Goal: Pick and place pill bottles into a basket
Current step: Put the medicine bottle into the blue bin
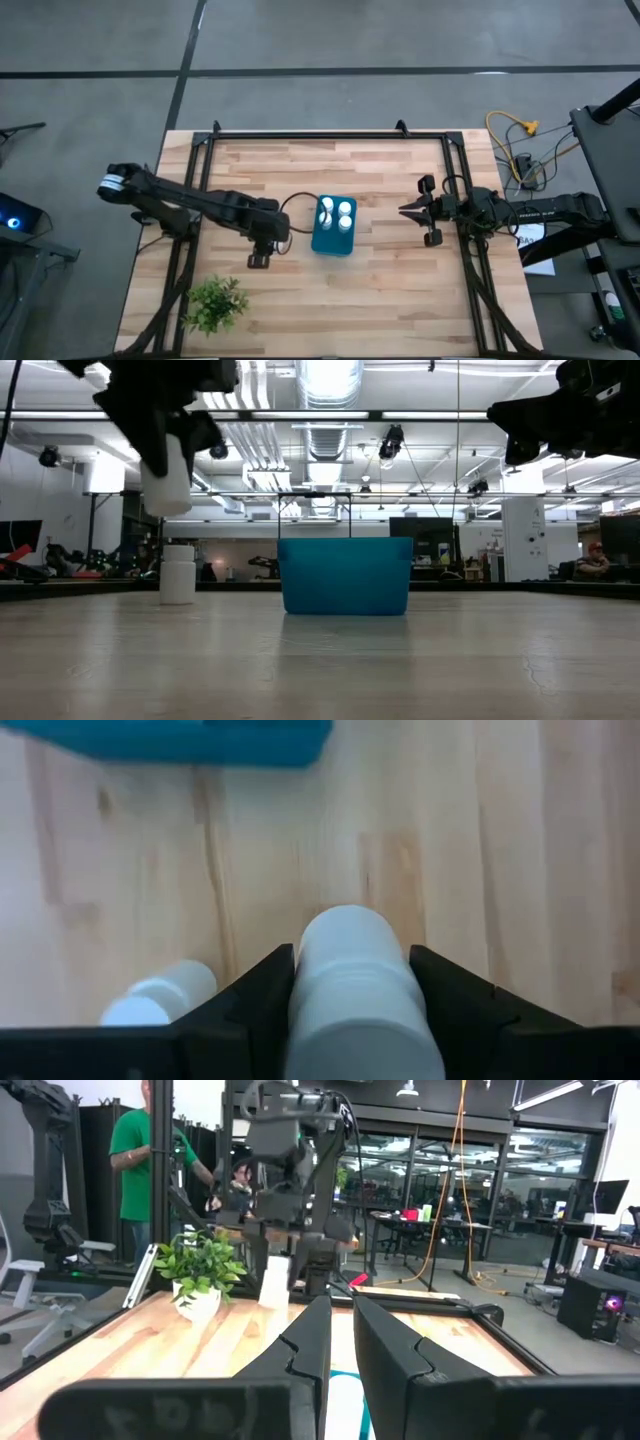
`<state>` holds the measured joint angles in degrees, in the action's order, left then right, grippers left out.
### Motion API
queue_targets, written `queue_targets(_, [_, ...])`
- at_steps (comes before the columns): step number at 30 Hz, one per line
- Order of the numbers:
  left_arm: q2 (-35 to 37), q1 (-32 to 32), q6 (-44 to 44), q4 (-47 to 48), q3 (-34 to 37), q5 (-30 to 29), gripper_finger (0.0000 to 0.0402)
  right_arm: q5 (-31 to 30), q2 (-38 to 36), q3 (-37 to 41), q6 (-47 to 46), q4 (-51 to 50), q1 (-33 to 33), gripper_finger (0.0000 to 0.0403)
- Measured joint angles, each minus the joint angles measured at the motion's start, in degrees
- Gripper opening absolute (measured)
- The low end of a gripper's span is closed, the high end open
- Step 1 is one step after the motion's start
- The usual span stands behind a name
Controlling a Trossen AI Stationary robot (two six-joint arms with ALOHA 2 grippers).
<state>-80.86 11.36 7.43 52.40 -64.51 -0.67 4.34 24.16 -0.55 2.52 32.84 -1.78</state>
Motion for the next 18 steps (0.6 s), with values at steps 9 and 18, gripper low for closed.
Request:
queue_targets(9, [-6.70, -1.88, -4.78, 7.16, -11.12, -0.57, 0.0161, -0.04, 0.00, -0.01, 0.01, 0.02, 0.00, 0.0038])
queue_targets(18, [-16.96, -2.52, -11.18, 10.33, -22.98, -0.73, 0.0161, -0.09, 0.00, -0.01, 0.02, 0.02, 0.00, 0.0038])
